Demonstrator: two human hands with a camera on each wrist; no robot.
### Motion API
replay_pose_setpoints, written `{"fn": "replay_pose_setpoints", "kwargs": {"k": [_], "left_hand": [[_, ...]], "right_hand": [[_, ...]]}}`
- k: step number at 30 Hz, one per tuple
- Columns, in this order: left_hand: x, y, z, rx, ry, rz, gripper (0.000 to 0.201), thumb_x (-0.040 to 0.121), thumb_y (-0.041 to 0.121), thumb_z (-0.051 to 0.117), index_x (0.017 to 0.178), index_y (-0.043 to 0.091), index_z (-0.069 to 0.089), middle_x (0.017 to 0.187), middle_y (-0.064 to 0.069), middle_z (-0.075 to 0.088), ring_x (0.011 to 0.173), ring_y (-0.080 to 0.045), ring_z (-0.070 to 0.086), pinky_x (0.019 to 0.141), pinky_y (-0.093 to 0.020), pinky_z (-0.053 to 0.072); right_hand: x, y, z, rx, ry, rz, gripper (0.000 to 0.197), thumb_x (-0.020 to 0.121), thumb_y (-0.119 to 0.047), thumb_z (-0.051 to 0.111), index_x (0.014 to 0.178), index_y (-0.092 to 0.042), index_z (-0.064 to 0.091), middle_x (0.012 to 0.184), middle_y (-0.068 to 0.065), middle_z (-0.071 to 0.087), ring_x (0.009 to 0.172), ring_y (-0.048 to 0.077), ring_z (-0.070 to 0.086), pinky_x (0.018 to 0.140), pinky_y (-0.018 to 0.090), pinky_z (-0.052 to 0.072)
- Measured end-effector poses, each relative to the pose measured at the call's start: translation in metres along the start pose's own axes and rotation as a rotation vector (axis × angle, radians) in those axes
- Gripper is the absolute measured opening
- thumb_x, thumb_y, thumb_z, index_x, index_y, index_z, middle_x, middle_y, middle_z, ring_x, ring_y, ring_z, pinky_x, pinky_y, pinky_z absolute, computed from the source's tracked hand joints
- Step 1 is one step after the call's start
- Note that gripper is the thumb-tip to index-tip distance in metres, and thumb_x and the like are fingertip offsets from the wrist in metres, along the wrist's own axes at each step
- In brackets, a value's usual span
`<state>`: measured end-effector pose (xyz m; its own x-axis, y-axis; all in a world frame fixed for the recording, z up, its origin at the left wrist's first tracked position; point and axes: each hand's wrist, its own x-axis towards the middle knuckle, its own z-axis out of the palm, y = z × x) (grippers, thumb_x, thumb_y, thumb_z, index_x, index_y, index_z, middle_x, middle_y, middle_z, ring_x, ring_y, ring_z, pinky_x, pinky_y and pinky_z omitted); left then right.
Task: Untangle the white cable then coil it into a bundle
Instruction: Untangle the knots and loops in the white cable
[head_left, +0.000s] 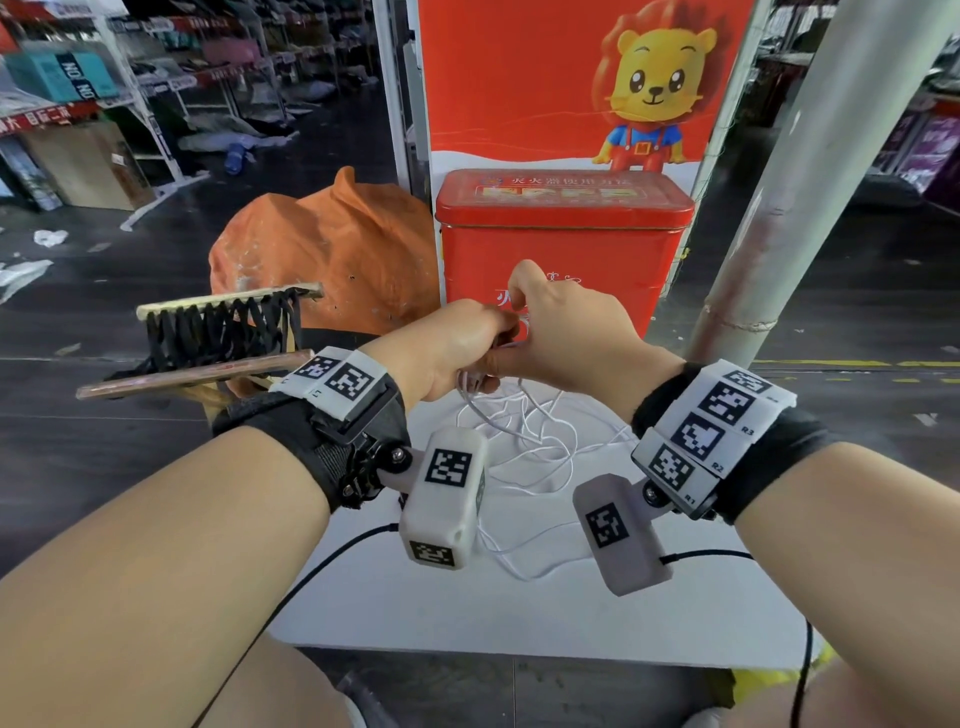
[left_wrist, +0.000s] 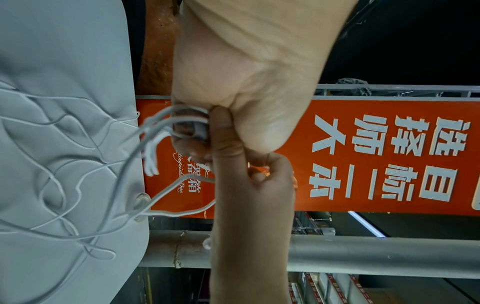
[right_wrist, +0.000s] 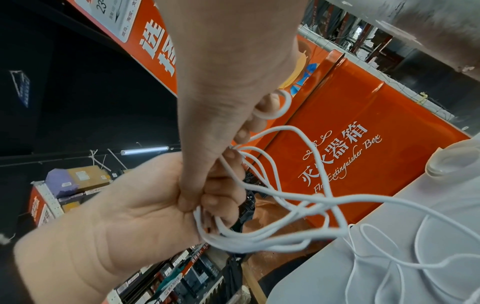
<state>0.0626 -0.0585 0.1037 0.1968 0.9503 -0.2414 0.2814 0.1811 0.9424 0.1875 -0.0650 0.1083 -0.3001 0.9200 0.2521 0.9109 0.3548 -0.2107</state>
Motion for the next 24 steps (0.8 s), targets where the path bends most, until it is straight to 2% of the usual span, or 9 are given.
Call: {"fn": "replay_pose_setpoints", "kwargs": {"k": [3,6,9,11,13,15,19,22,24], "left_hand": [[0.002,0.0,0.003,-0.019,0.005,0.064,0.028,0.1,0.018,0.043,0.076,0.01,0.055,0.058,0.0,0.05,0.044,-0.013,0.044,0.043,-0.022,0.035],[0.007,-0.003,0.002,-0.059,0.034,0.081,0.03,0.1,0.023,0.044,0.074,0.012,0.054,0.059,-0.002,0.05,0.047,-0.017,0.042,0.051,-0.027,0.029],[0.013,-0.009,-0.003,-0.148,0.079,0.072,0.03,0.101,0.024,0.043,0.073,0.014,0.05,0.043,0.006,0.041,0.041,-0.013,0.036,0.05,-0.027,0.026],[0.014,-0.01,-0.009,-0.257,0.11,0.074,0.029,0.101,0.02,0.039,0.075,0.014,0.048,0.038,0.008,0.037,0.039,-0.01,0.033,0.043,-0.02,0.029],[0.015,-0.011,-0.014,-0.399,0.153,0.085,0.033,0.102,0.017,0.035,0.071,0.016,0.043,0.036,0.009,0.033,0.033,-0.006,0.031,0.037,-0.014,0.028],[0.016,-0.01,-0.017,-0.547,0.158,0.101,0.034,0.103,0.015,0.032,0.069,0.017,0.038,0.038,0.008,0.031,0.032,-0.005,0.028,0.036,-0.012,0.025],[0.019,-0.011,-0.016,-0.677,0.099,0.118,0.034,0.103,0.012,0.031,0.069,0.016,0.037,0.041,0.006,0.03,0.034,-0.006,0.028,0.035,-0.013,0.025],[0.02,-0.012,-0.016,-0.678,0.054,0.125,0.036,0.102,0.01,0.031,0.068,0.016,0.038,0.044,0.005,0.03,0.036,-0.007,0.028,0.036,-0.015,0.026],[0.021,-0.014,-0.019,-0.588,0.093,0.119,0.034,0.102,0.01,0.031,0.069,0.017,0.037,0.045,0.006,0.03,0.035,-0.005,0.027,0.035,-0.015,0.024]], "right_hand": [[0.002,0.0,-0.001,0.052,0.02,-0.003,0.056,0.07,-0.057,0.065,0.101,-0.018,0.04,0.067,-0.01,0.044,0.067,0.025,0.05,0.061,0.032,0.038],[0.004,0.004,-0.001,0.095,0.024,-0.036,0.054,0.07,-0.056,0.068,0.1,-0.02,0.041,0.07,-0.01,0.048,0.066,0.021,0.051,0.06,0.031,0.038],[0.004,0.012,0.001,0.196,0.011,-0.104,0.049,0.071,-0.052,0.072,0.098,-0.024,0.042,0.071,-0.011,0.05,0.062,0.011,0.048,0.058,0.028,0.034],[0.005,0.019,0.006,0.315,0.07,-0.155,0.05,0.071,-0.038,0.077,0.106,-0.018,0.046,0.087,-0.005,0.053,0.075,0.013,0.049,0.066,0.025,0.035],[0.007,0.023,0.012,0.403,0.175,-0.14,0.058,0.069,-0.028,0.08,0.112,-0.011,0.046,0.1,-0.001,0.045,0.088,0.013,0.043,0.071,0.017,0.033],[0.007,0.022,0.016,0.485,0.19,-0.056,0.055,0.07,-0.027,0.081,0.107,-0.011,0.042,0.091,-0.001,0.048,0.078,0.013,0.045,0.063,0.014,0.034],[0.008,0.015,0.024,0.581,0.016,-0.02,0.052,0.074,-0.024,0.078,0.103,-0.014,0.036,0.075,0.004,0.063,0.056,0.002,0.052,0.05,0.009,0.038],[0.01,0.015,0.023,0.6,-0.039,-0.067,0.048,0.079,-0.011,0.072,0.112,-0.012,0.038,0.076,0.008,0.067,0.048,-0.003,0.051,0.051,0.013,0.039],[0.009,0.016,0.02,0.628,-0.012,-0.098,0.053,0.084,-0.006,0.066,0.127,-0.01,0.034,0.076,0.009,0.067,0.053,0.002,0.052,0.055,0.011,0.04]]}}
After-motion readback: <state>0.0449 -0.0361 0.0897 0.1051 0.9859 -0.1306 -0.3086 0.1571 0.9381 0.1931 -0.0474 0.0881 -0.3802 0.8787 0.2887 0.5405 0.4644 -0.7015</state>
